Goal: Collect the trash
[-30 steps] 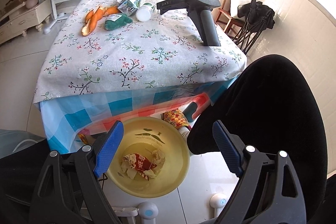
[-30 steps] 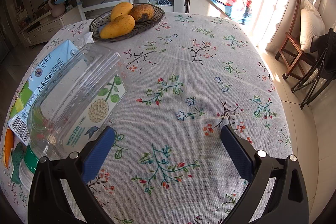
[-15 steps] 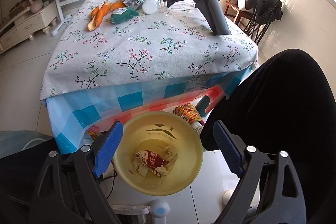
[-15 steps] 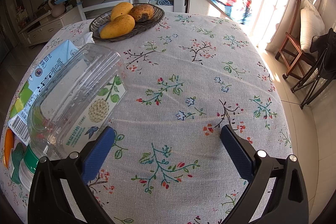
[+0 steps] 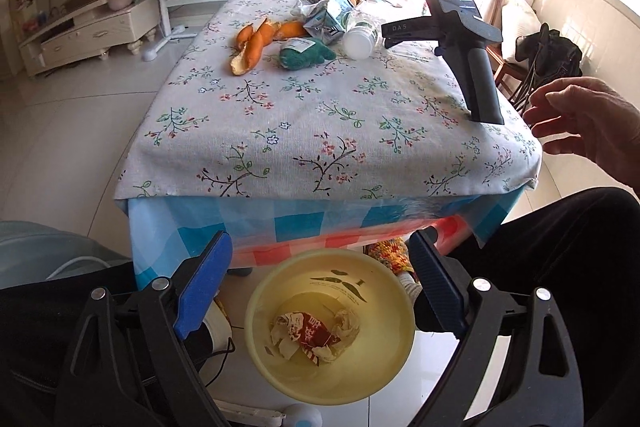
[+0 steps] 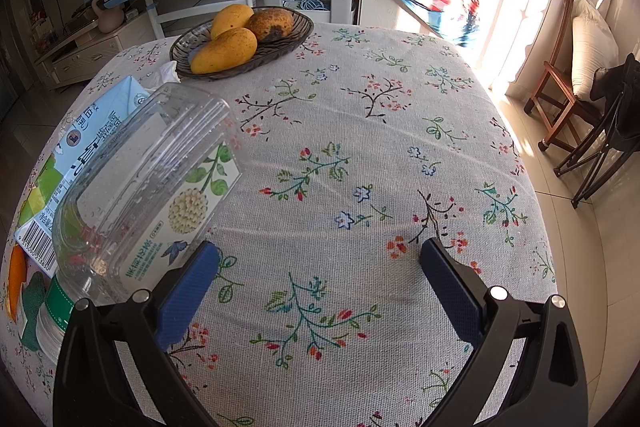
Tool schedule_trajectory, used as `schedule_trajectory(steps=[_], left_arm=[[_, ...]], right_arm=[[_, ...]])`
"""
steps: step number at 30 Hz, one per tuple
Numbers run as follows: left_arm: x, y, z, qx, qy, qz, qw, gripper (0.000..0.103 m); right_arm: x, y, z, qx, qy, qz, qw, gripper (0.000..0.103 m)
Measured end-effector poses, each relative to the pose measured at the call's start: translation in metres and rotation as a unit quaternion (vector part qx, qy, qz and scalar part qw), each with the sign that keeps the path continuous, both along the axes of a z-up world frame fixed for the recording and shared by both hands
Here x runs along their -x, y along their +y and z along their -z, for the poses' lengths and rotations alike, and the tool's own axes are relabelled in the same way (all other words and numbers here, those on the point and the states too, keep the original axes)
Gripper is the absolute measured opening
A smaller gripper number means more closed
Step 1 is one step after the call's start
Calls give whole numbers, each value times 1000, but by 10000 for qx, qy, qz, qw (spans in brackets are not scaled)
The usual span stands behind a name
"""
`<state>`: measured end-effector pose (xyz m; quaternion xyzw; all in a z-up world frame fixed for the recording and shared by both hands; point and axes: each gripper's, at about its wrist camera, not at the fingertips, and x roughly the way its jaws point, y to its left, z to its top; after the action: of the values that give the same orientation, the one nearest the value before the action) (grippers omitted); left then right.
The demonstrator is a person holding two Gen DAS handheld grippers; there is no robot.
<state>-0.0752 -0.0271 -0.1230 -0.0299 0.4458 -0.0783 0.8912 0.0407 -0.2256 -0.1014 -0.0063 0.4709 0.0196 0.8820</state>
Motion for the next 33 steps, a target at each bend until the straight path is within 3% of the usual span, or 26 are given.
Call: schedule_trajectory(steps=[9,17,26,33], left_arm=[[-40,4,-30,-398,-361,-313,9981,88],[-56,-2,-35,-929,-565,-268,9937,89],[-64,-5,-28,-922,-506,-292,9940,90],[-63,-5,-29,-897,-519,-307,9941,91]], right_arm=[[1,0,0,1,-1,0,10000,96],[0,1,1,2,-4,1,10000,96],[10,2,0,-9,89,-197,9998,96],[23,-3,-5,-114,547,-283,9980,96]])
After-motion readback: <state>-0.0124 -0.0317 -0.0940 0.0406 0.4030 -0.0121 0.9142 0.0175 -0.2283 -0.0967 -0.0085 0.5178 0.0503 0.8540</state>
